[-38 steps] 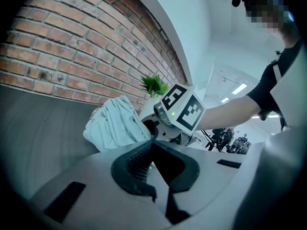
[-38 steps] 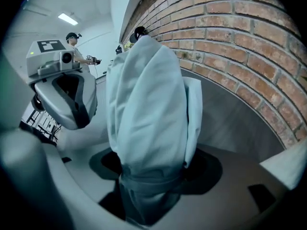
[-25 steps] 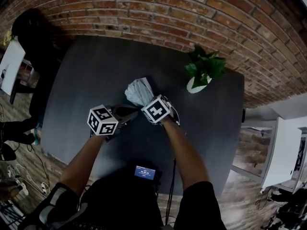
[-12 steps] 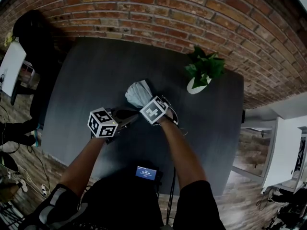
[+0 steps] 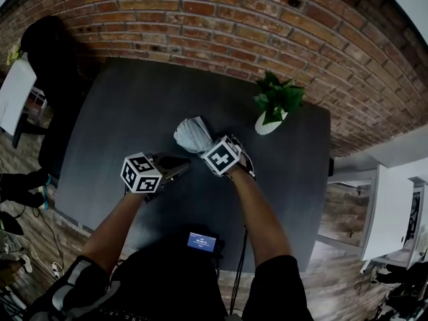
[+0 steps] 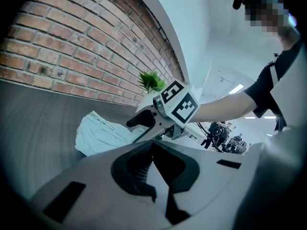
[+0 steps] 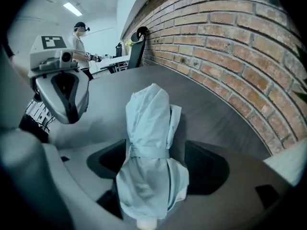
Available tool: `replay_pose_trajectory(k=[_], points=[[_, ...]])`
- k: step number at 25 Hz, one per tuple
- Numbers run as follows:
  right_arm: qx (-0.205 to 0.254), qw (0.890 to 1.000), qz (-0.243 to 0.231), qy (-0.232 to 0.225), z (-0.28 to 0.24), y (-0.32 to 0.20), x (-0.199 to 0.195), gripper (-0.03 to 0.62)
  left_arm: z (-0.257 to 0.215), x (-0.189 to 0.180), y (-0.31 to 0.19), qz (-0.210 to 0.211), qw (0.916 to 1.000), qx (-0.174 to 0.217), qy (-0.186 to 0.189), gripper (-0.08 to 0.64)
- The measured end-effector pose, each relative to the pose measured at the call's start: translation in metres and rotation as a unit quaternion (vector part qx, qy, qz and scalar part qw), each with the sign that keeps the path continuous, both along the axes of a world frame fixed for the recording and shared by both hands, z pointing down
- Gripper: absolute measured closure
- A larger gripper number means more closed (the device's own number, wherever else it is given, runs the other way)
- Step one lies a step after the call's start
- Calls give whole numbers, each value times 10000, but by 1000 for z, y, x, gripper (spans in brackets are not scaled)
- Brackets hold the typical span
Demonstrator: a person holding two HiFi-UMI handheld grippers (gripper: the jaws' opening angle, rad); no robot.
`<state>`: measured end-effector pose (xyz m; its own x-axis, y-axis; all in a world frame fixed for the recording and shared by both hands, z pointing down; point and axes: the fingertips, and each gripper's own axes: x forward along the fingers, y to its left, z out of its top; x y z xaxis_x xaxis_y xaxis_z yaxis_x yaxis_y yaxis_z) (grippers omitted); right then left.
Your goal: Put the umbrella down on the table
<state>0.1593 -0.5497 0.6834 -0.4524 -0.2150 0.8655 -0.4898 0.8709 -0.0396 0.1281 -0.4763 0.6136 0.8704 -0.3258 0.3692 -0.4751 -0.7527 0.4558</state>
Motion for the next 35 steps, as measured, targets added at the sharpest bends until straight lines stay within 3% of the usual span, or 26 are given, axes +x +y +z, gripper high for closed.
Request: replay_pose_trajectory(k=[11, 20, 21, 26, 31, 35], points=[[359, 9977, 488, -312, -61, 41, 5, 236, -28, -6, 39, 269, 9991, 339, 49, 558], [480, 9880, 836, -1205, -98, 114, -13, 244, -41, -13, 94, 549, 9969, 534, 165, 558], [526, 9853, 930, -1330, -103, 120, -13, 282, -43, -14, 100, 570, 9966, 563, 177, 558], [830, 9708, 1267, -1862, -123, 151, -15, 351, -50, -22, 125, 659, 9951, 715, 192, 558], [1208, 9654, 1367, -1866, -129, 181, -12, 445, -54, -28, 149, 748, 9936, 823, 172, 558], [1344, 9515, 1759, -2138, -134, 197, -7, 537, -55, -30, 168, 882, 9919, 893, 174, 558]])
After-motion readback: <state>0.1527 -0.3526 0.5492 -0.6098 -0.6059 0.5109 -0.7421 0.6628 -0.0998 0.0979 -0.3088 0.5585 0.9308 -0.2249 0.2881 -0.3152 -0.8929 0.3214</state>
